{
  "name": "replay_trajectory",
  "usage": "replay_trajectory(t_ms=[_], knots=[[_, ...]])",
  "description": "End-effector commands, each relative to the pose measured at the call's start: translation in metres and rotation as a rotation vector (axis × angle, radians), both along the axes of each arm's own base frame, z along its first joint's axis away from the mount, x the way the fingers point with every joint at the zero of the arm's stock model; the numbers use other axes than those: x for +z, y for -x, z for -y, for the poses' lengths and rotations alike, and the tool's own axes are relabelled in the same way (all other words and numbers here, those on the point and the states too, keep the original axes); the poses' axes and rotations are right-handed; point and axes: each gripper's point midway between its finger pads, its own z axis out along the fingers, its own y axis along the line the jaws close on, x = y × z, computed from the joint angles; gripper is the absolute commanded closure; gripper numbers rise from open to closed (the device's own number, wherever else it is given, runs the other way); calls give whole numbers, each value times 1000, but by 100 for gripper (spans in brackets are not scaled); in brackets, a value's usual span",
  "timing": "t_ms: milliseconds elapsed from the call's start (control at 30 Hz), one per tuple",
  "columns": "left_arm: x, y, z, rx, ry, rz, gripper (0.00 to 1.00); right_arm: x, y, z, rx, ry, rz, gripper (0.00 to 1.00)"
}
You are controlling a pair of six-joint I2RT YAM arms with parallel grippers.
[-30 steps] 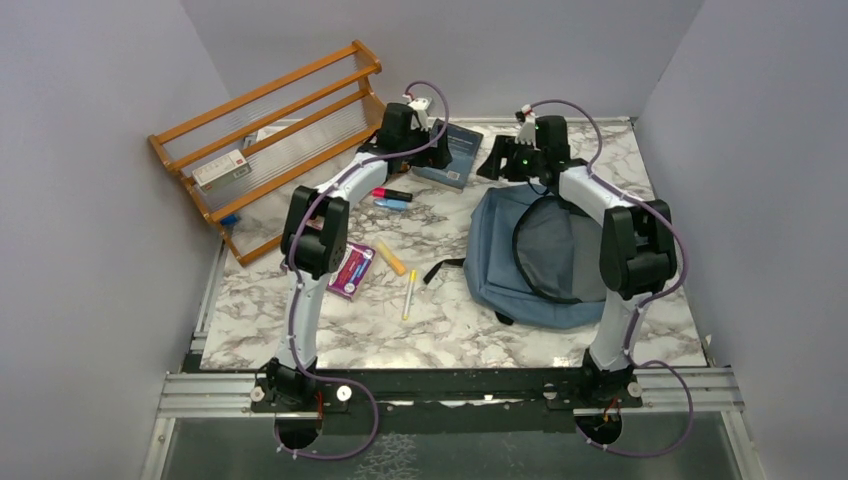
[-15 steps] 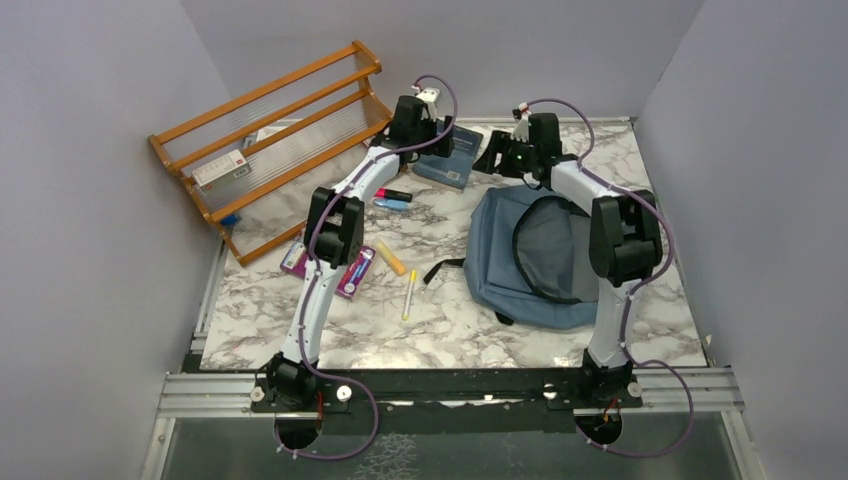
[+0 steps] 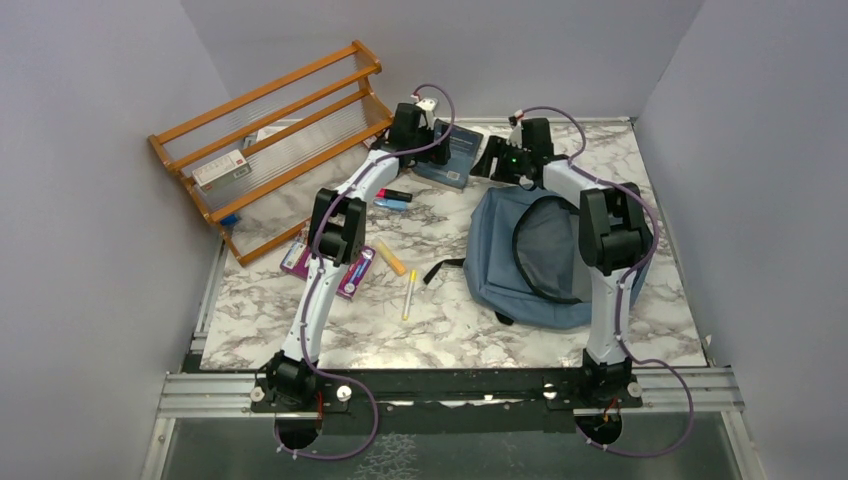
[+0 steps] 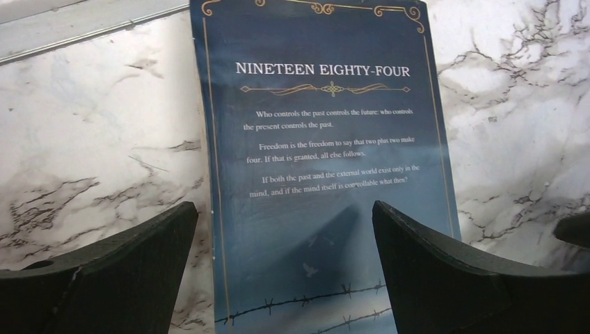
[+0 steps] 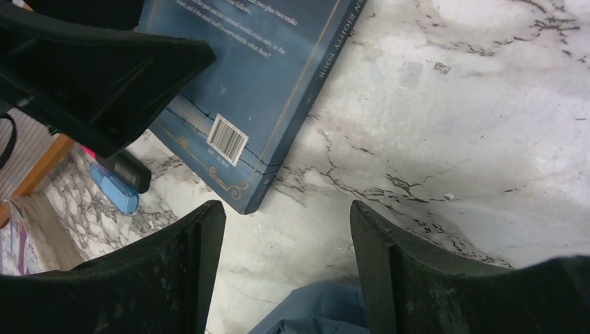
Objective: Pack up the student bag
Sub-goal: Pick up the book from the center of the board.
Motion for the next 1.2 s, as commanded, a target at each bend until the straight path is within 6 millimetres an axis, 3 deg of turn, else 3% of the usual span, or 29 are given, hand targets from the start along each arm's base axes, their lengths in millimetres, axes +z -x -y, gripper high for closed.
replay_trajectory(t_ms=[0, 333, 600, 767, 900, 967, 1167], knots=[[-13, 17, 13, -94, 50, -74, 6, -4, -12, 5, -53, 11, -12, 29], [-35, 60, 43, -195, 87, -187, 25, -14, -33, 18, -163, 22, -64, 29], [-48, 57, 28, -110, 106, -245, 44, -34, -35, 36, -211, 19, -137, 29], [-57, 57, 20, -63, 132, -292, 66, -39, -35, 32, -182, -27, -155, 29], [-59, 61, 18, -40, 186, -335, 92, -41, -35, 29, -174, -58, -174, 29], [-60, 64, 19, -38, 220, -354, 100, -43, -35, 29, -174, -82, -187, 29], [-69, 73, 20, -28, 246, -394, 100, -46, -34, 20, -129, -166, -232, 30]])
